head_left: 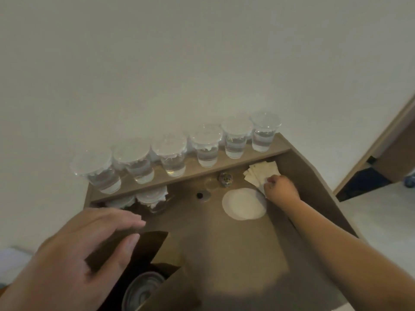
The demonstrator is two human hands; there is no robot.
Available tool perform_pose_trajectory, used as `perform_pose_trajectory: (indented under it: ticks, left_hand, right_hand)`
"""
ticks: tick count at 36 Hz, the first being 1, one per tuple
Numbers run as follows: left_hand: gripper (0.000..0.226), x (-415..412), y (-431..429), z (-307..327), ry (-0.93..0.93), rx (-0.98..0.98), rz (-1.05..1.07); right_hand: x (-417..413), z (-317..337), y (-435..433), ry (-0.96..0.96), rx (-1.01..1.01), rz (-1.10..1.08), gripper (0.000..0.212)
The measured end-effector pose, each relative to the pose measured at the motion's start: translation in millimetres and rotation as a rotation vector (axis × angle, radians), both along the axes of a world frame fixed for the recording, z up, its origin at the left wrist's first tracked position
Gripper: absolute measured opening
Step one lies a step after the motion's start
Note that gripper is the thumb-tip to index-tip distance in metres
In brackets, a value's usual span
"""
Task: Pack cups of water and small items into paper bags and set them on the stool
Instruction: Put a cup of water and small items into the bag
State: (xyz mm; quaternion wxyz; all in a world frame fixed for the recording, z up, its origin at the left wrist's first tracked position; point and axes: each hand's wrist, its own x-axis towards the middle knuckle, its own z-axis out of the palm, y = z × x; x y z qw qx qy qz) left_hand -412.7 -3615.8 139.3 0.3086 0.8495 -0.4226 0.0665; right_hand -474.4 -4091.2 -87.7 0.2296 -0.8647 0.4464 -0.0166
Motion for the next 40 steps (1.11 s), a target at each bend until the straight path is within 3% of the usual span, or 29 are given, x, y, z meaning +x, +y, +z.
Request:
perform_pose_trajectory:
  ticks: [5, 14, 19, 31, 40]
  left_hand:
    - [0.022, -5.6, -4.2, -6.0, 0.022, -0.033, 0.01]
    - [0.02, -12.7, -15.7, -5.6, 0.071, -0.003, 0.005]
    - [0.021, -12.5, -16.9, -2.1, 0.071, 0.056, -0.029]
    - [0.026, -12.8, -11.4, 2.2, 0.099, 0.081, -0.073]
    - [0.019, -13.6, -1.7, 7.8, 0.168, 0.07, -0.046]
  right_hand:
    - [8.2, -20.2, -8.8, 0.131, -0.13, 0.014, 0.063]
    - [14.6, -31.6, -24.4, 0.069, -0.095, 0.016, 0.027]
    - [13.6, -33.6, -28.9, -0.075, 0.046, -0.075, 0.025]
    - [14.3, -29.1, -29.4, -0.168, 0.257, -0.233, 0.016]
    - [-11.8, 28.6, 13.6, -0.33, 0.234, -0.236, 0.008]
